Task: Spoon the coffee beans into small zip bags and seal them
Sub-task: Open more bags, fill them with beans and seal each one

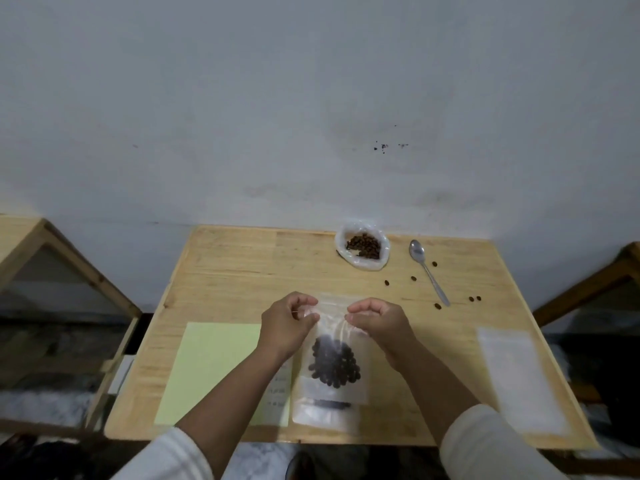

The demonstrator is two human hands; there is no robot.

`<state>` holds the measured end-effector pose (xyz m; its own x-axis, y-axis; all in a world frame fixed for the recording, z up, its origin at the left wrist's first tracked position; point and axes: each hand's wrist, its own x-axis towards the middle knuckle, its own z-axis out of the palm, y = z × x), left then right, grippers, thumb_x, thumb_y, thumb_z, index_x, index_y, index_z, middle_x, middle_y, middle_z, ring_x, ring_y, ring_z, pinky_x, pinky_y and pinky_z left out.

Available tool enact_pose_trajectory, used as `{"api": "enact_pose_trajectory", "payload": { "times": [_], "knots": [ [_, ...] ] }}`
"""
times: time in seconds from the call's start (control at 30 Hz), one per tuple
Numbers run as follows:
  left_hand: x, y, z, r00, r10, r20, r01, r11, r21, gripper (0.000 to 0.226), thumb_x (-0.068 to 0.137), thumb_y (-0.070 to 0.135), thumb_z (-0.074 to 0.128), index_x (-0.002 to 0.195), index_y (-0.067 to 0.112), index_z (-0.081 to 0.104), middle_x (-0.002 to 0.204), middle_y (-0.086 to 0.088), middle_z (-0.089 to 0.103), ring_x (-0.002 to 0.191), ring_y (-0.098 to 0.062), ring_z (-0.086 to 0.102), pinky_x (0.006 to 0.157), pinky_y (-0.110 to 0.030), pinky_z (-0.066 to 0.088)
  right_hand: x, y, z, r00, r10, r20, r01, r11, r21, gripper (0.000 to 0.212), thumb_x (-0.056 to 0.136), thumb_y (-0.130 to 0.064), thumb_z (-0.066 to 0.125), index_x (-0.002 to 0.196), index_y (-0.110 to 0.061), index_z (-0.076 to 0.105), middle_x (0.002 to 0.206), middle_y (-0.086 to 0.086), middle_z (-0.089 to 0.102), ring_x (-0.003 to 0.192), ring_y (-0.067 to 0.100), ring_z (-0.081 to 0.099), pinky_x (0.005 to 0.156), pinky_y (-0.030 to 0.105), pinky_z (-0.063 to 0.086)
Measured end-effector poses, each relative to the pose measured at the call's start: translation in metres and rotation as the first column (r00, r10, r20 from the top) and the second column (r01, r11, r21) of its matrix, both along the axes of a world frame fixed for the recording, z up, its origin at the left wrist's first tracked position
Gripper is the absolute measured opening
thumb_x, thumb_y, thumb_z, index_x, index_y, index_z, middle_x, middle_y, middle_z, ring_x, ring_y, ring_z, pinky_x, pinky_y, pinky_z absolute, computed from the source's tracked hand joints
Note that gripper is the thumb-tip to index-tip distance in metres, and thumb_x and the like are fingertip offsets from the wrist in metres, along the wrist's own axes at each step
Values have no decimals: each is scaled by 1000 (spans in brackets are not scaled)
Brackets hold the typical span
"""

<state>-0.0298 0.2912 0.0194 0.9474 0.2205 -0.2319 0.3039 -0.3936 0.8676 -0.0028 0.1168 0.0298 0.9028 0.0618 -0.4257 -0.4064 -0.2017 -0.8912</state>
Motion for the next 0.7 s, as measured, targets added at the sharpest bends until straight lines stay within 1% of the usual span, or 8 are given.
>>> {"api": "enact_pose_trajectory", "payload": {
  "times": [0.1,0.17,0.2,0.27,0.33,0.43,0.57,0.7],
  "knots": [
    [-13,-5,-32,998,-3,-70,6,999,46,22,81,11,67,95,27,67,85,8,68,79,-7,61,84,-25,50,-8,1,-34,1000,20,-2,-20,979,-201,12,74,-11,71,72,-23,68,72,-1,67,71,15,61,74,33,54],
    [-16,-10,-46,995,2,-101,7,997,81,27,80,7,65,101,25,67,87,7,67,78,-7,59,86,-24,48,-12,2,-51,1000,14,-15,-17,973,-229,12,77,-12,70,77,-23,66,79,-2,67,79,16,62,82,36,54],
    [-17,-12,-52,994,3,-107,7,996,91,30,80,6,64,105,23,67,91,4,68,79,-7,58,84,-19,47,-13,3,-58,1000,15,-18,-19,970,-243,10,79,-14,69,81,-22,65,84,-1,66,82,17,61,83,36,54],
    [-17,-15,-60,994,-3,-114,16,994,109,33,81,4,62,111,19,66,98,1,69,82,-6,58,79,-8,40,-15,4,-68,999,44,-4,-43,950,-311,8,81,-17,67,85,-22,62,90,0,64,84,14,59,75,28,51],
    [-17,-16,-65,991,-18,-133,35,991,128,34,83,4,61,114,17,65,103,0,68,84,-5,57,79,-5,36,-17,9,-77,996,77,46,-52,913,-405,9,81,-19,65,88,-22,61,94,1,62,84,13,56,69,22,42],
    [-19,-16,-70,990,-18,-138,41,986,162,33,85,5,60,115,18,65,108,0,67,89,-7,60,83,-7,36,-24,16,-89,981,122,150,-19,833,-553,14,81,-20,65,94,-17,61,102,5,57,96,19,51,78,23,33],
    [-21,-17,-73,992,6,-128,16,985,170,32,86,5,59,116,16,64,111,-3,67,96,-11,62,89,-12,39,-28,18,-92,969,137,204,2,826,-563,16,82,-20,66,97,-14,63,104,6,57,101,19,50,82,21,31],
    [-21,-12,-71,993,-10,-116,35,976,217,34,85,6,61,118,15,64,110,-4,68,102,-17,62,96,-20,41,-19,15,-93,956,212,203,-67,830,-553,21,82,-23,67,101,-15,63,107,2,52,97,11,45,83,18,29]
  ]
}}
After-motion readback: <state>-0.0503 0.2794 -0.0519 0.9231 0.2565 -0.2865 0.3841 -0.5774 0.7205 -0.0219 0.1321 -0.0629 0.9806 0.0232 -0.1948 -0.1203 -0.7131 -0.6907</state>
